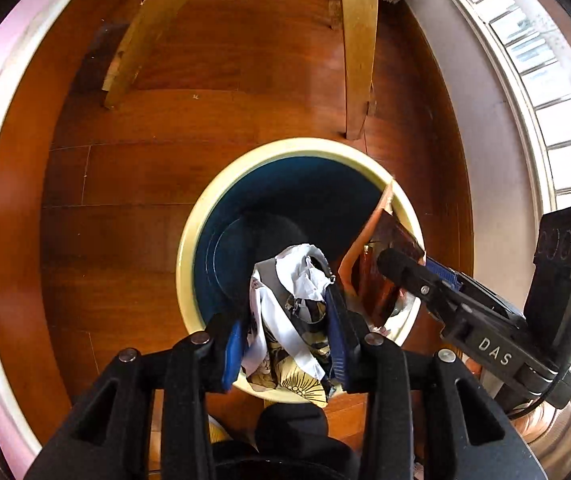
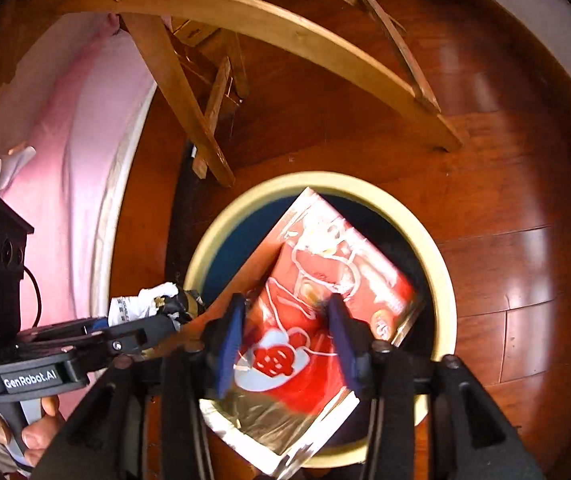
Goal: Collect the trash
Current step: 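Carry both items over the bin and open both tools to drop them, then raise both tools back toward the table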
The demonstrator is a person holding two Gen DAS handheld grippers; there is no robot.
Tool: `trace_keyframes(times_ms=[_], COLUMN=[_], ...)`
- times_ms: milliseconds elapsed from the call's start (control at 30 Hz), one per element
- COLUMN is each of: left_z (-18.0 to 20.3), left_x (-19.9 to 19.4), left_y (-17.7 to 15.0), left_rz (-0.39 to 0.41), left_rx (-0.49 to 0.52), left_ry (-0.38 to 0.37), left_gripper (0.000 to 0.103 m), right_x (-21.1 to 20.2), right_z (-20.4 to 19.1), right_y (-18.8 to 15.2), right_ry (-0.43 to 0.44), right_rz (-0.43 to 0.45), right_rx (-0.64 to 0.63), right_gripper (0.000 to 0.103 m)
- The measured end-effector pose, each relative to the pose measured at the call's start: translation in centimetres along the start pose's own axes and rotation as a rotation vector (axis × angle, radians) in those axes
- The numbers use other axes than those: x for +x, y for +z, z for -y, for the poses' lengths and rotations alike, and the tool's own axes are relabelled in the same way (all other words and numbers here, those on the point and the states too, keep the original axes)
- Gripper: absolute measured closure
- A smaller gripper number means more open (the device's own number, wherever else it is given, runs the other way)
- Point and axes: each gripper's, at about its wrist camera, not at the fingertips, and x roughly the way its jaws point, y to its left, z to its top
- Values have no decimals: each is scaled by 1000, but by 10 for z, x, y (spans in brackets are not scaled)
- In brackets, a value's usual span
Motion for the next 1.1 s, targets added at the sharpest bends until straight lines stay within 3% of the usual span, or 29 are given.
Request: trace_keyframes(times_ms=[67,100,167,267,367,567,767,1100], left_z=[-1,0,-1,-2,-5,-1,12,35], left_x=[7,11,15,19,21,-8,-73,-253], left_y=[2,1,1,1,5,1,-5,-25], left_rz=[2,5,13,10,-11,29,80,196], left_rx=[4,6,5,10,18,28,9,2], left_ry=[0,1,11,16,33,58,88,134], left_gripper=[60,52,41,38,28,25,22,20], right_x=[8,10,12,11,6,-19,-76,-210], right_z=[4,5,5,5,3,-10,-46,-147], right_y=[-2,-2,-4,-6,-8,-11,-8,-3], right_ry=[-12,-17,-17,-23,-33,-63,-82,-182], right_rz=[-12,-19,-30,-29,-24,-25,1,34], right_rx=[-4,-5,2,-2,-15,3,21,-31], right_gripper=[39,36,35,35,35,35,35,35])
